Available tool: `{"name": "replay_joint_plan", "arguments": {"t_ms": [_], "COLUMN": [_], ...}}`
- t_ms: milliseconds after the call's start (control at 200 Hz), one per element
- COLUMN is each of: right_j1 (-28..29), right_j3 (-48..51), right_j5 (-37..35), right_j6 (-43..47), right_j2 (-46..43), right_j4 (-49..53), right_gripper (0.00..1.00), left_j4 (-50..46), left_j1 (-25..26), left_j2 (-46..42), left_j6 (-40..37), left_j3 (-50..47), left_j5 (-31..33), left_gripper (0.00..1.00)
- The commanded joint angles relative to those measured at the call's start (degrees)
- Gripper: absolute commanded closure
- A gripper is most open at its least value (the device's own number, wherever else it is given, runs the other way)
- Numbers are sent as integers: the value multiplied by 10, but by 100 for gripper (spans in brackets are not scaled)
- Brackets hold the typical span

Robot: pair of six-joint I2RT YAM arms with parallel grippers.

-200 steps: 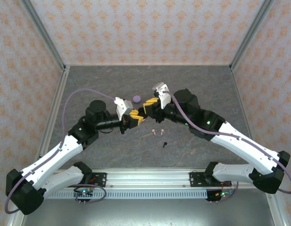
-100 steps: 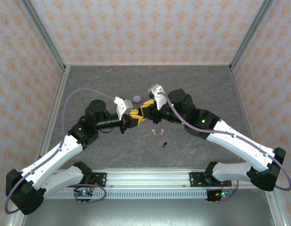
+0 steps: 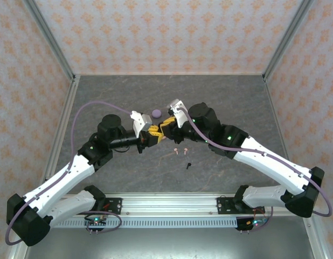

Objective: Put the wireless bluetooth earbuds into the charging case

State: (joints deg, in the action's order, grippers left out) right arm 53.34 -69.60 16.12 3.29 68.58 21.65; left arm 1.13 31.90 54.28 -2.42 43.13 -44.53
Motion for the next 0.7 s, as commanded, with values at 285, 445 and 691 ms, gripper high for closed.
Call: {"name": "replay_joint_plan", "arguments": {"t_ms": [285, 445, 691], "right_j1": [4, 4, 4], "right_j3": [3, 6, 16], "right_j5": [-17, -24, -27], "right_j6": [4, 4, 5], "right_j2": [-23, -25, -23], "right_j4": [-30, -44, -56], "right_gripper": [78, 78, 78], "left_j4": [11, 25, 43], "left_j1": [5, 5, 5], "left_j2": [-9, -7, -1], "left_j6": [9, 28, 56], "left_j3": [13, 7, 5], "left_j5": [-6, -6, -11], "left_gripper": [100, 100, 100]}}
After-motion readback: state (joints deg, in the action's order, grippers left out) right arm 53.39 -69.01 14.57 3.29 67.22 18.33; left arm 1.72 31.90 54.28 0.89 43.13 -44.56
